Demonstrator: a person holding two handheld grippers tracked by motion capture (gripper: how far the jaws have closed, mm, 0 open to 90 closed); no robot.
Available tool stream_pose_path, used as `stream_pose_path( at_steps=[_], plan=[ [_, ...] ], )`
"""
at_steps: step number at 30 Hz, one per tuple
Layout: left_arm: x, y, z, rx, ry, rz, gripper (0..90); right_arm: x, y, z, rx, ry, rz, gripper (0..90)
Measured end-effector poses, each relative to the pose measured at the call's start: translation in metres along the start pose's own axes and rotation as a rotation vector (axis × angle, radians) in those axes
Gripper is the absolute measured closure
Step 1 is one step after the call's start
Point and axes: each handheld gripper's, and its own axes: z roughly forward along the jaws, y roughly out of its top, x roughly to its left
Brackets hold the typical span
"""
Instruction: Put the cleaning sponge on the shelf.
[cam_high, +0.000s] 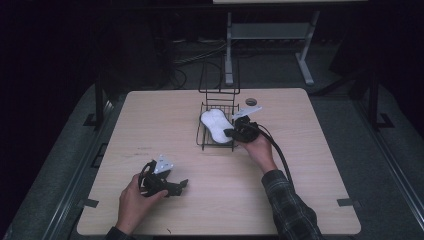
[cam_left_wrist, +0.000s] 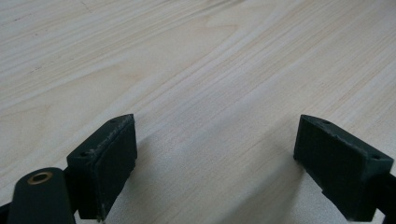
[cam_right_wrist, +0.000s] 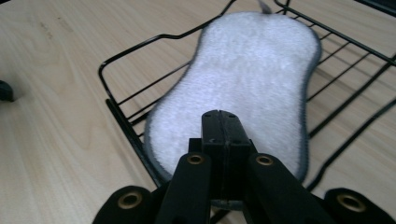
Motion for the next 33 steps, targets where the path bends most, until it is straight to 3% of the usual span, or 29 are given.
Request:
stream_pose_path(
  at_steps=[11, 15, 19, 24, 33],
  plan=[
    [0.000, 0.000, 0.000, 0.000, 0.000, 0.000, 12.5, 0.012, 0.003, 0.002, -0.021, 0.023, -0.023, 90.0],
    [0.000, 0.000, 0.000, 0.000, -0.001, 0.000, 12.5, 0.009, 0.003, -0.008, -0.033, 0.015, -0.018, 90.0],
    [0.000, 0.000, 0.000, 0.000, -0.002, 0.000, 12.5, 0.002, -0.005, -0.032, -0.045, -0.007, 0.003, 89.5],
    [0.000, 0.000, 0.000, -0.001, 0.000, -0.002, 12.5, -0.004, -0.019, -0.053, -0.046, -0.036, 0.027, 68.9],
    [0.000, 0.000, 0.000, -0.004, 0.001, -0.003, 12.5, -0.009, -0.048, -0.078, -0.032, -0.083, 0.066, 40.5]
  ],
)
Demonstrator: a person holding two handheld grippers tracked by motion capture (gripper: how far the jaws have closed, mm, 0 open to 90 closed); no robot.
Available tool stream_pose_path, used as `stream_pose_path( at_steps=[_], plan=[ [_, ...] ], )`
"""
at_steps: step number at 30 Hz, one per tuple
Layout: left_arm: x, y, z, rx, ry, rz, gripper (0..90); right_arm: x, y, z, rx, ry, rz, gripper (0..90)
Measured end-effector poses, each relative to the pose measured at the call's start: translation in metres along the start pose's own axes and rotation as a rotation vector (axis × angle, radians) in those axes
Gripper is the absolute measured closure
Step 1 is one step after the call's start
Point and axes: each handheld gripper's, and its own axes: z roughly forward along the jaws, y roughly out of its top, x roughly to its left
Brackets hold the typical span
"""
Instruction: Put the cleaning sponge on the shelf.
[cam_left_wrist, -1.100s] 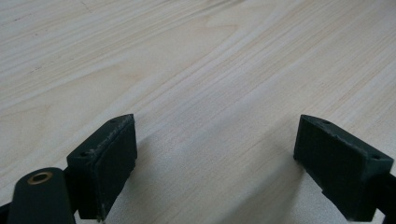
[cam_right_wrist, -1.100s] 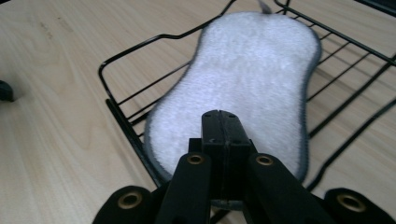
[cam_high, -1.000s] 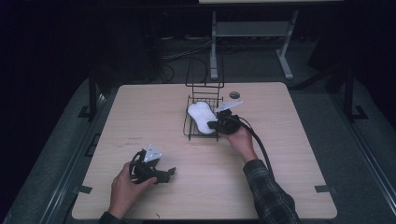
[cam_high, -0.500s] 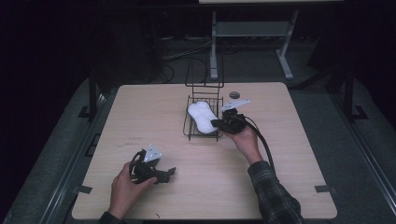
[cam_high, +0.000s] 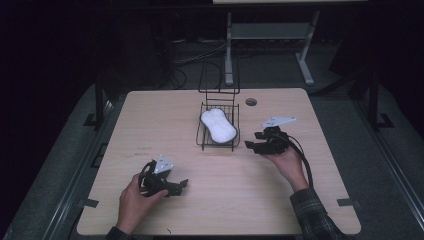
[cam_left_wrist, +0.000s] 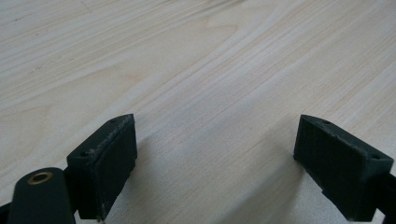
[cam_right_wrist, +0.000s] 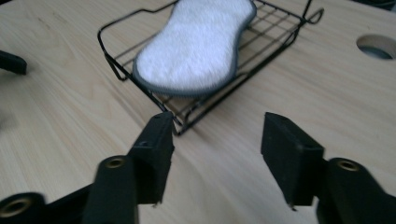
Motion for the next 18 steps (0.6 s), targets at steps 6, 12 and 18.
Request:
stream_pose_path(
  at_steps=[6, 12, 18],
  plan=[
    [0.000, 0.000, 0.000, 0.000, 0.000, 0.000, 12.5, 0.000, -0.023, -0.010, 0.018, -0.023, 0.028, 27.9],
    [0.000, 0.000, 0.000, 0.000, 0.000, 0.000, 12.5, 0.003, -0.044, -0.024, 0.021, -0.030, 0.049, 23.4],
    [0.000, 0.000, 0.000, 0.000, 0.000, 0.000, 12.5, 0.008, -0.067, -0.041, 0.031, -0.067, 0.031, 17.1]
  ],
)
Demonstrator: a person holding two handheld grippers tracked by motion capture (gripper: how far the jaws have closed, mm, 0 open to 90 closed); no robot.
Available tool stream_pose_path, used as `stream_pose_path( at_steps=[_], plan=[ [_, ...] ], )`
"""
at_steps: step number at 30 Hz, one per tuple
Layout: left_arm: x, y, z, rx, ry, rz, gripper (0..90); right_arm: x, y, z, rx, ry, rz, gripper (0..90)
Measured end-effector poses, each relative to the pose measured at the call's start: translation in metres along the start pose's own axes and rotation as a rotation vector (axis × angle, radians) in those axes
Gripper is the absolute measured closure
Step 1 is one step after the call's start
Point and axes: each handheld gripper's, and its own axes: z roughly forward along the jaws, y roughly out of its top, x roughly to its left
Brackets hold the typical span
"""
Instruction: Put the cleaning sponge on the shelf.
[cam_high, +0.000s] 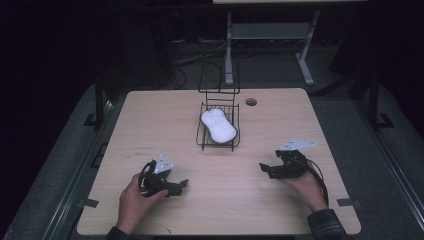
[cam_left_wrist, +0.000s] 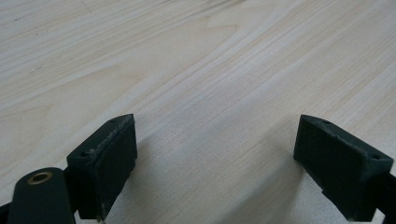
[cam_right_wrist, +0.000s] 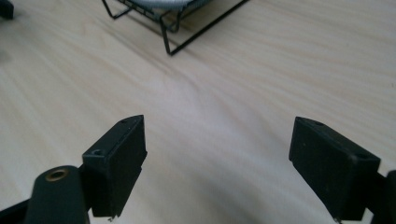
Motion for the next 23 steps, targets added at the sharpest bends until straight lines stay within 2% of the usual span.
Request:
stream_pose_path(
  at_steps=[2, 3, 4, 7, 11, 21, 23],
  plan=[
    [0.000, 0.000, 0.000, 0.000, 0.000, 0.000, 12.5, 0.000, -0.003, -0.002, 0.005, -0.004, 0.003, 16.4],
    [0.000, 0.000, 0.000, 0.001, 0.000, 0.001, 12.5, 0.002, -0.012, -0.007, 0.007, -0.016, 0.012, 15.5],
    [0.000, 0.000, 0.000, 0.001, 0.000, 0.001, 12.5, 0.002, -0.012, -0.007, 0.007, -0.016, 0.012, 15.5],
    [0.000, 0.000, 0.000, 0.001, 0.000, 0.001, 12.5, 0.001, -0.028, -0.014, 0.020, -0.022, 0.030, 14.3],
    [0.000, 0.000, 0.000, 0.001, 0.000, 0.001, 12.5, 0.000, -0.043, -0.019, 0.036, -0.055, 0.046, 13.6],
    [0.000, 0.000, 0.000, -0.003, 0.000, -0.002, 12.5, 0.000, -0.066, -0.021, 0.081, -0.103, 0.021, 9.5],
    [0.000, 0.000, 0.000, -0.002, 0.000, -0.002, 12.5, 0.000, -0.068, -0.021, 0.067, -0.108, 0.015, 9.4]
  ],
)
